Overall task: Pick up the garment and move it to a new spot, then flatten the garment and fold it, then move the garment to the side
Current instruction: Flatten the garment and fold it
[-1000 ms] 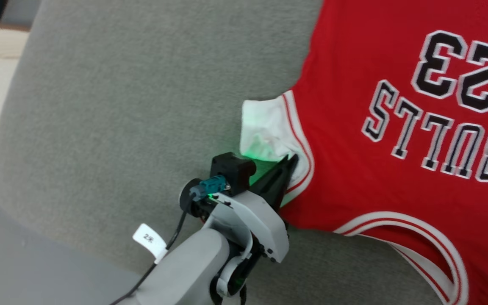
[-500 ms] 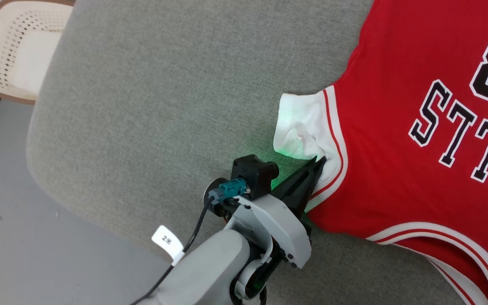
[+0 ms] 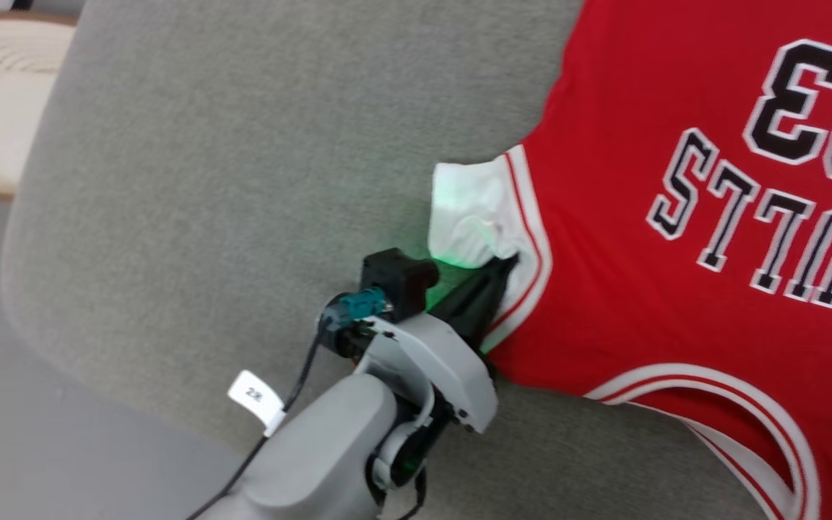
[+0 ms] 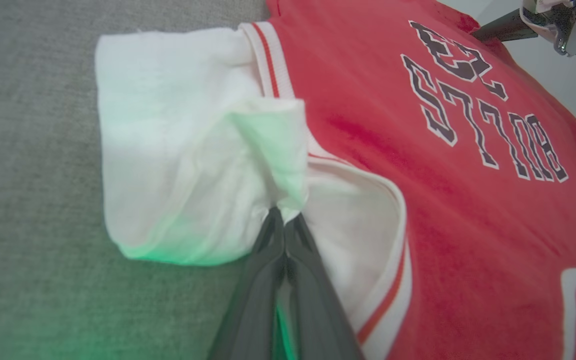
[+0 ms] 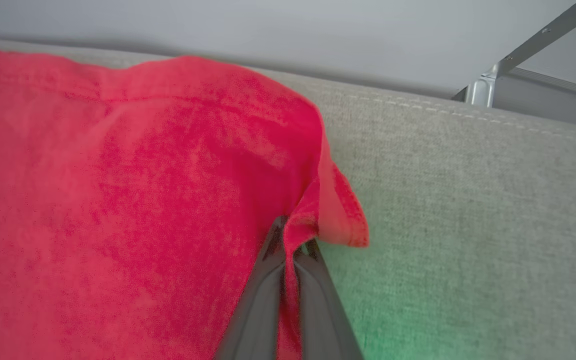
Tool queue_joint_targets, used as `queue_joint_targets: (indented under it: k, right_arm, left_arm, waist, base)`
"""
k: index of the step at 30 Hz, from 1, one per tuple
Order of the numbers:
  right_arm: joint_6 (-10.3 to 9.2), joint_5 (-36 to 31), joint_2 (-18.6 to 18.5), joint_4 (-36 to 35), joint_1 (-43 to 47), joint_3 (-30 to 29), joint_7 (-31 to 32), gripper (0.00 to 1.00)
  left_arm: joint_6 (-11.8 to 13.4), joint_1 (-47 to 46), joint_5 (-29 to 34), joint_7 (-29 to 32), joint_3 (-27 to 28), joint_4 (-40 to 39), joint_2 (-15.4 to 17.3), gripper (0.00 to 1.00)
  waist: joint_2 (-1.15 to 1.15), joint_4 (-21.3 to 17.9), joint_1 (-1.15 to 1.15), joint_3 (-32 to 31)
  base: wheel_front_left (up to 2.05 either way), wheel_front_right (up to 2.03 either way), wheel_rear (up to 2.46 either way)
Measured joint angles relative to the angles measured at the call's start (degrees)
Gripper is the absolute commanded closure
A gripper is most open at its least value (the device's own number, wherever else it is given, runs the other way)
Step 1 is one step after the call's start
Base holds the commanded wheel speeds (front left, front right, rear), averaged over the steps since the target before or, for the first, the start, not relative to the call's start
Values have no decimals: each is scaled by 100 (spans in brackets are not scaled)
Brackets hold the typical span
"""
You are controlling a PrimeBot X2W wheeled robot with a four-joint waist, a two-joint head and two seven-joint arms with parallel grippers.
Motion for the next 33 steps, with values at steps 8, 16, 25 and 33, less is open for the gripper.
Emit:
queue_joint_targets:
  k: [8,16,25,33]
  right_arm:
    - [10,1089,78,-1096,951,612,238,100]
    - [21,2250,-249,-2821,2519,786,523,100]
    - [21,2906,-307,-4729,4777,154,734,100]
    - [21,2900,285,-5916,6425,-668,955,100]
  left_arm:
    - [88,41,-94,-31,197,116,312,100]
    - [286,268,-226,66,439,26,761,100]
    - [621,620,-319,207,654,-321,1246,100]
    - [821,770,-331,352,690,-681,1441,100]
  waist:
    - [0,-518,0,-258]
    - [0,-1136,0,-573]
    - [0,-1763,0,-928]
    - [0,-2127,0,-1116]
  base:
    - [0,0,0]
    - [0,0,0]
    - [0,0,0]
    - [0,0,0]
